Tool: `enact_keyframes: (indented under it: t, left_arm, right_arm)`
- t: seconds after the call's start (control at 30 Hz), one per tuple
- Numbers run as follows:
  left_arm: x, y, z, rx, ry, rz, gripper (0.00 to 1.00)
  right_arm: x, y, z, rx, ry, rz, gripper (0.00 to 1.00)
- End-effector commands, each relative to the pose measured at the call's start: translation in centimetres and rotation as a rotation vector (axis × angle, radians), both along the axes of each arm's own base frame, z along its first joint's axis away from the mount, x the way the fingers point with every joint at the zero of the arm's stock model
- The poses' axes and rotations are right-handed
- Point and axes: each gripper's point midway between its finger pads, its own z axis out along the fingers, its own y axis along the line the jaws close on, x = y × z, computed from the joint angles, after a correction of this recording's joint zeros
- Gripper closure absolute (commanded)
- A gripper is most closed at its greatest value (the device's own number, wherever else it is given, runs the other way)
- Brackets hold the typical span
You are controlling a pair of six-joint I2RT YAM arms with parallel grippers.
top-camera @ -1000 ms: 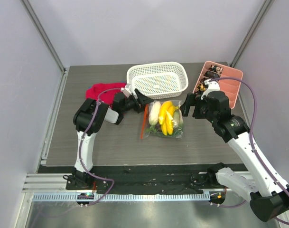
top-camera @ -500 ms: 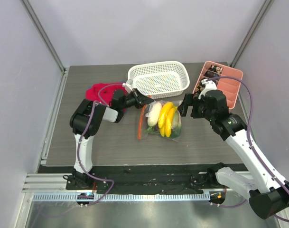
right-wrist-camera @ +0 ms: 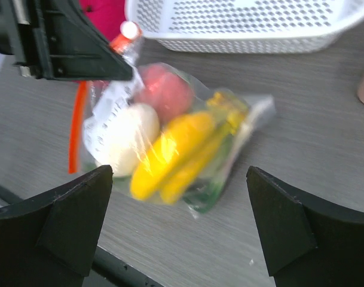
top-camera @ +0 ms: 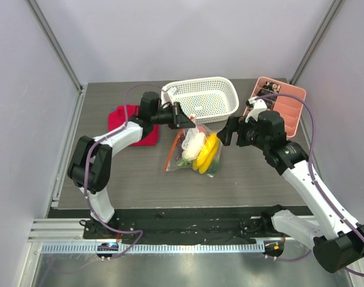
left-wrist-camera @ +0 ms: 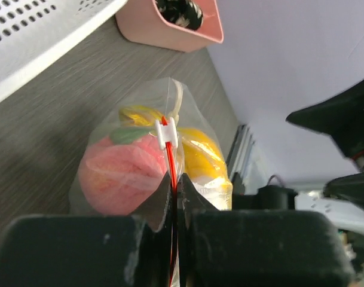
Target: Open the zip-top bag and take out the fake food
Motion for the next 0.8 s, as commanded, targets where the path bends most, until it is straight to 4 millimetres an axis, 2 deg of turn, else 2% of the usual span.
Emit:
enact_keyframes:
  t: [0.0,0.03,0.07,0.13,0.17,0.23,0.3,0.43,0.57,0.67,0.77]
  left_arm:
    - [-5.2,-0.1,4.5,0.12,-0.195,-0.271,1.0]
    - [-5.2,-0.1,5.6,0.13,-0.227,-0.279,1.0]
    - [-5.6,-0.2,6.0,0.129,-0.256,-0.304,1.0]
    - [-6.7,-0.5,7.3,0.09,-0.269,-0.372,1.0]
    - [-6.9,-0.4,7.8,0.089,-0.292,-0.377,1.0]
    - [-7.6,-0.8,8.7,0.083,-0.313,-0.402,1.0]
    - [-8.7,-1.1,9.6,0.07,-0.344,-0.437,1.0]
    - [-9.7,-1.2,11.1,0.048,-0.379,-0.46,1.0]
    - [-10.3,-1.7,11.1,0.039,-0.354,-0.487,1.0]
    - [-11.0,-2.1,11.0,0.038,-0.363,-0.498,1.0]
    - [-11.1,-2.4,11.3,0.025,-0.356,-0.483,1.0]
  right_arm:
    - [0.2,4.1,3.1,0.122,-0.146,0.215,0.02]
    - [0.3,4.7,4.2,0.153,-0.203,0.247,0.03]
    - [0.1,5.0,3.3,0.163,-0.204,0.265,0.04]
    - [0.0,5.9,4.1,0.2,-0.275,0.32,0.06]
    - [-0.1,6.1,3.3,0.205,-0.268,0.333,0.08]
    - [-0.2,6.8,4.0,0.238,-0.314,0.376,0.11]
    - [-0.3,7.5,3.5,0.256,-0.31,0.411,0.15]
    - [-0.7,8.1,4.2,0.279,-0.404,0.475,0.16]
    - [-1.5,9.2,2.1,0.264,-0.408,0.575,0.09]
    - [-1.7,10.1,0.6,0.253,-0.404,0.609,0.09]
    - [-2.3,11.2,-0.3,0.251,-0.409,0.634,0.14]
